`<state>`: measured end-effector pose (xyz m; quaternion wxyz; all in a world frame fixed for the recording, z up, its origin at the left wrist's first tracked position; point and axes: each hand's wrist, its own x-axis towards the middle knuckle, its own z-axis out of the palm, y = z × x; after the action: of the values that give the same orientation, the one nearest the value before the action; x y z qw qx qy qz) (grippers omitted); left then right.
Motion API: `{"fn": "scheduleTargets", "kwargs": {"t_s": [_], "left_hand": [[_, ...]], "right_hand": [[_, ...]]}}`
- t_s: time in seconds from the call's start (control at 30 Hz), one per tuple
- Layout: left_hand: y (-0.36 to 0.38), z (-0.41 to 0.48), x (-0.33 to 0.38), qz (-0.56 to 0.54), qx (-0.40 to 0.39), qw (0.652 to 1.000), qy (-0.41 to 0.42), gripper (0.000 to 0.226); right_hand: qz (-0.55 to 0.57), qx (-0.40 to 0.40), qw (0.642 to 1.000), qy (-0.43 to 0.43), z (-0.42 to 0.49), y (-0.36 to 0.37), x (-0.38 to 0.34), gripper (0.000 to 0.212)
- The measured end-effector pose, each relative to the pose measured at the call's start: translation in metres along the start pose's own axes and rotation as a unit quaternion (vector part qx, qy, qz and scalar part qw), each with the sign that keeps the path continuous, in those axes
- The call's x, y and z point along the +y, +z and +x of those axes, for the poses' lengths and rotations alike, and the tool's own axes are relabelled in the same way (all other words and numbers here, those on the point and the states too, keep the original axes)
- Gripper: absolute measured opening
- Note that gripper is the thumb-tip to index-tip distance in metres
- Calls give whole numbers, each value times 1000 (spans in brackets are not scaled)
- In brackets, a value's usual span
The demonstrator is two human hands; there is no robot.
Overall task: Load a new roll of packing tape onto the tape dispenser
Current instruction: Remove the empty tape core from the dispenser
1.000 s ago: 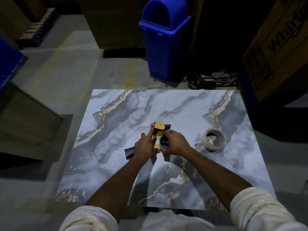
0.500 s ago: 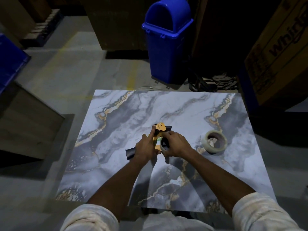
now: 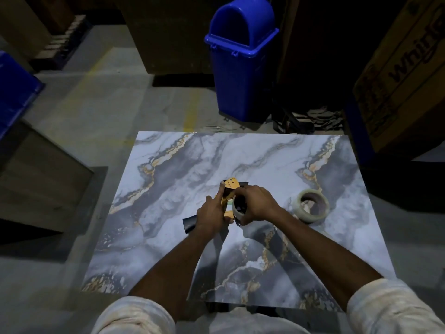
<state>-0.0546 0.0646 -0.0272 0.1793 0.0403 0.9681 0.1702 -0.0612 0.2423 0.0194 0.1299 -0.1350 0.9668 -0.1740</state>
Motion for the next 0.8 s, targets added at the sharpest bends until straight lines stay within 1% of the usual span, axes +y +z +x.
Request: {"fn": "scheduleTargets", "kwargs": {"t_s": [0.03, 0.1, 0.2, 0.23, 0.3, 0.33, 0.43, 0.47, 0.5, 0.53, 0.57, 0.67, 0.7, 0.77, 0.8], "left_hand": [[0, 1, 0, 3, 1, 1000, 1, 130], [-1, 0, 1, 2, -2, 1000, -1, 129], [-2, 0, 2, -2, -18, 1000, -9, 129], [-3, 0, 3, 0, -18, 1000, -13, 129], [-4, -3, 6, -1, -11, 1000, -18, 128], [-5, -4, 7, -5, -8, 1000, -16, 129], [-2, -8, 9, -11, 4, 1000, -6, 131], [-3, -10, 8, -11, 10, 1000, -1, 131], [-3, -10, 8, -11, 14, 1000, 2, 132], [-3, -11, 7, -10, 17, 1000, 6, 132], [-2, -11, 7, -7, 18, 1000, 7, 132], [0, -13, 4, -9, 27, 1000, 5, 132], [1, -13, 3, -18, 30, 999, 3, 132], [4, -13, 1, -40, 35, 999, 6, 126], [5, -13, 0, -53, 37, 998, 10, 122]], "right_hand": [[35, 12, 999, 20, -4, -2, 2, 65], [158, 52, 984, 66, -12, -16, 4, 69], [325, 106, 935, 99, -21, -42, 7, 72], [394, 107, 907, 107, -22, -43, 10, 73], [548, 91, 820, 136, -26, -43, 10, 78], [606, 76, 776, 157, -31, -42, 8, 78], [722, 45, 670, 167, -44, -36, 5, 53], [752, 43, 635, 170, -48, -34, 3, 49], [767, 48, 614, 178, -49, -31, 5, 46], [777, 52, 600, 184, -52, -30, 5, 44], [775, 60, 600, 189, -52, -25, 10, 43], [734, 79, 637, 219, -63, -12, 20, 48], [724, 91, 645, 229, -68, -5, 23, 50], [721, 110, 634, 257, -80, 5, 27, 47], [719, 116, 629, 271, -86, 8, 26, 40]]}}
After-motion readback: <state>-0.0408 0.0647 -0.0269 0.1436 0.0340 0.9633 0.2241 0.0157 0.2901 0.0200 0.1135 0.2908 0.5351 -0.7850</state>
